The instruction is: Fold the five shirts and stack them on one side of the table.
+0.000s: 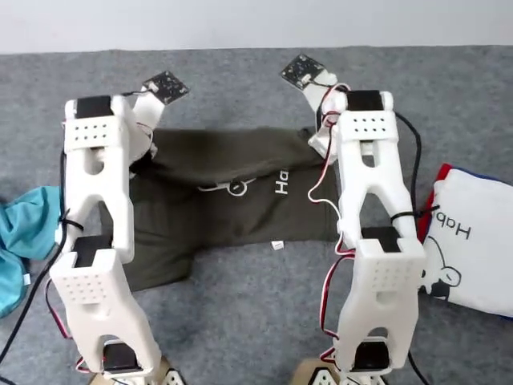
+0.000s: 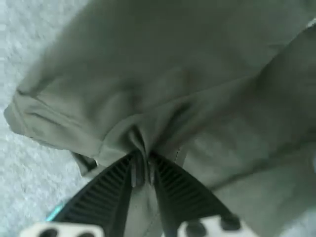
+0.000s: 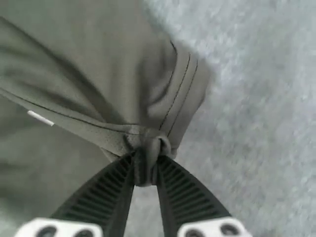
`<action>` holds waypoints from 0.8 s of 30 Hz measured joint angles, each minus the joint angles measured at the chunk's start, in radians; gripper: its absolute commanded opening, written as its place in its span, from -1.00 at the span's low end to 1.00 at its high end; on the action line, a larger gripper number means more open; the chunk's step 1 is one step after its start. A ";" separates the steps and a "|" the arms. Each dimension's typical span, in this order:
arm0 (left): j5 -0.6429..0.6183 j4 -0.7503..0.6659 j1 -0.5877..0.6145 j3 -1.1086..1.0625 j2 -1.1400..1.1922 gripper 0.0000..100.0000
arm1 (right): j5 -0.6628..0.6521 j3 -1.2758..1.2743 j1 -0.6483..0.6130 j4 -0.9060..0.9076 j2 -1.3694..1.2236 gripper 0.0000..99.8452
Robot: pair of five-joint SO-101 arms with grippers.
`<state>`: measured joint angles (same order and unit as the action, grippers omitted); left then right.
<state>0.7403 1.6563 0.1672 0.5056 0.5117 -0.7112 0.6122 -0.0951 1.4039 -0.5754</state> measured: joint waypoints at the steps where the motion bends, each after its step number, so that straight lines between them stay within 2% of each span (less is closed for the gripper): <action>1: 0.005 0.034 0.000 0.026 0.000 -0.99 | 0.002 0.000 -0.003 0.028 0.014 -0.98; 9: 0.021 0.068 0.014 0.012 -0.140 -0.99 | 0.000 0.000 -0.034 0.238 0.127 -0.98; 15: 0.084 0.068 0.012 -0.239 -0.316 -0.99 | 0.000 0.000 -0.034 0.345 0.172 -0.98; 24: 0.103 0.068 0.012 -0.588 -0.486 -0.99 | 0.000 -0.038 -0.038 0.348 0.181 -0.98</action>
<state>0.8431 1.7238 0.1795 -0.0821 0.0253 -0.7112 0.5738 -0.1335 1.7522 -0.3943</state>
